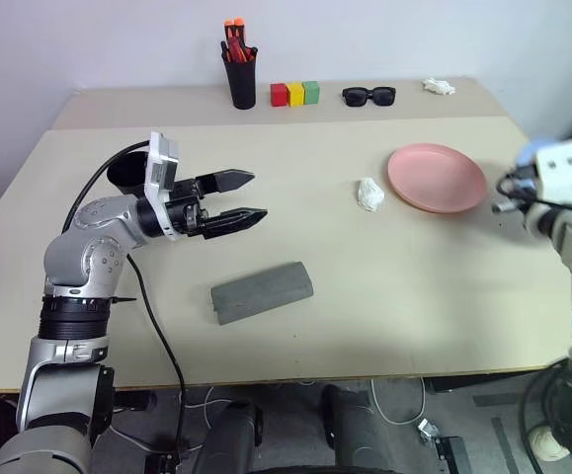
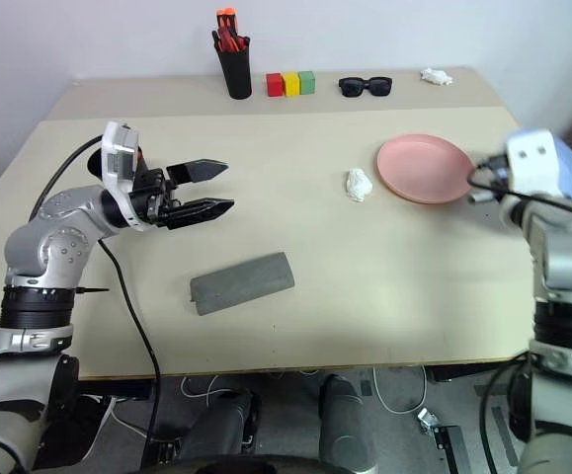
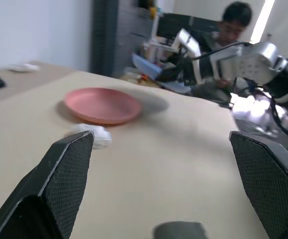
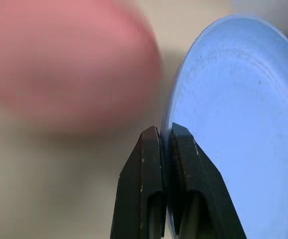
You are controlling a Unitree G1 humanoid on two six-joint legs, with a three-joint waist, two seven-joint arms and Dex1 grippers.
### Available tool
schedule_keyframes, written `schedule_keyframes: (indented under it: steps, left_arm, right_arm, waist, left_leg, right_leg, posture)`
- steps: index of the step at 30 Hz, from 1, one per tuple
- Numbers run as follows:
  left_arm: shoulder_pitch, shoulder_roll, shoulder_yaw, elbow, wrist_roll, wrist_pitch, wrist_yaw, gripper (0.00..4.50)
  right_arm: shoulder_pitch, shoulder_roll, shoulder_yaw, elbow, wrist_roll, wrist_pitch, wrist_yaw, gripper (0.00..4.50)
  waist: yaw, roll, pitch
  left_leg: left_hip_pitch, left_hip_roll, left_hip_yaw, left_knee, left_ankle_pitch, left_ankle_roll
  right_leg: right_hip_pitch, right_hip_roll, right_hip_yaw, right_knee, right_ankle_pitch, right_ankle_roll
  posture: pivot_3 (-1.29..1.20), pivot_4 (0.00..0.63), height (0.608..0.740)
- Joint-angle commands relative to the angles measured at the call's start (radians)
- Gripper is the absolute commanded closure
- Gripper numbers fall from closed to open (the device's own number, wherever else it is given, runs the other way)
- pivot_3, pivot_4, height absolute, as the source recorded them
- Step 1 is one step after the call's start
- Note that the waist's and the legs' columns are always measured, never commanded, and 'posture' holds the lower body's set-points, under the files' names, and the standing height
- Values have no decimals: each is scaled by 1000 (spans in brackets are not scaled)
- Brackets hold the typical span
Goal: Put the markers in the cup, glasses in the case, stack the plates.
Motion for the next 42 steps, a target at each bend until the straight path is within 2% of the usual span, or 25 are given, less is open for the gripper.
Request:
schedule_keyframes:
  steps: [1,4,9,12,15,18,24,28,33,37,40,41,42]
  left_arm:
    - [-14,-8,25,-6,8,-41,21,0]
    - [0,-7,30,-22,4,-36,41,0]
    - [30,13,52,-75,-16,-18,67,0]
    - [62,27,65,-109,-26,-6,81,0]
    - [77,26,70,-127,-35,4,94,0]
    - [85,23,68,-126,-35,-2,97,0]
    - [67,13,67,-88,-35,-20,87,0]
    - [54,2,59,-77,-34,-26,77,0]
    - [43,2,57,-71,-32,-27,70,0]
    - [58,12,65,-92,-35,-18,77,0]
    - [71,18,70,-105,-38,-14,81,0]
    - [74,19,71,-114,-40,-10,88,0]
    - [76,19,71,-122,-42,-8,94,0]
  right_arm:
    - [-82,60,90,99,-14,-136,49,4421]
    - [-195,128,158,323,-49,-249,57,4421]
    - [-283,152,203,593,-91,-377,63,4421]
    - [-314,161,197,686,-86,-423,85,3564]
    - [-331,159,208,726,-106,-444,83,2103]
    - [-333,167,184,676,-72,-412,117,601]
    - [-310,252,25,413,159,-198,152,601]
    - [-264,301,68,355,138,-167,129,601]
    - [-252,336,102,482,79,-263,89,601]
    - [-250,318,168,621,-22,-388,71,601]
    - [-260,318,168,686,-34,-410,71,601]
    - [-261,315,174,690,-41,-417,77,1114]
    - [-265,314,176,690,-44,-419,83,1409]
  waist:
    - [-2,0,0]
    - [4,0,0]
    - [17,0,0]
    - [11,0,0]
    - [10,0,0]
    - [10,0,0]
    - [7,0,0]
    - [10,0,0]
    - [14,0,0]
    - [10,0,0]
    - [6,0,0]
    - [2,0,0]
    - [-3,0,0]
  left_leg:
    - [0,0,0,0,0,0]
    - [-1,-1,-1,0,0,0]
    - [-2,-2,-1,0,0,0]
    - [-2,-1,-1,-1,0,0]
    - [-1,-1,-1,-2,0,0]
    - [-1,-1,-1,-1,0,0]
    - [-1,-1,-1,-2,0,0]
    - [-1,-1,-1,-1,0,0]
    - [-2,-2,-1,-1,0,0]
    - [-1,-2,-1,-1,0,0]
    - [-1,-1,-1,-1,0,0]
    - [-1,-1,-1,-1,0,0]
    - [-1,-1,-1,-2,0,0]
  right_leg:
    - [0,0,0,0,0,0]
    - [0,-1,0,-1,0,0]
    - [-2,-1,0,-1,0,0]
    - [-2,-1,0,-1,0,0]
    - [-2,-1,0,-1,0,0]
    - [-2,-1,0,0,0,0]
    - [-3,-1,0,1,0,0]
    - [-3,-1,0,1,0,0]
    - [-2,-1,0,1,0,0]
    - [-3,-1,0,1,0,0]
    - [-3,-1,0,1,0,0]
    - [-3,-1,0,1,0,0]
    - [-3,-1,0,1,0,0]
  posture:
    - [0,150,740]
    - [0,150,740]
    - [0,150,740]
    - [0,150,740]
    - [0,150,740]
    - [0,150,740]
    - [0,150,740]
    - [0,150,740]
    - [0,150,740]
    - [0,150,740]
    - [0,150,740]
    - [0,150,740]
    - [0,150,740]
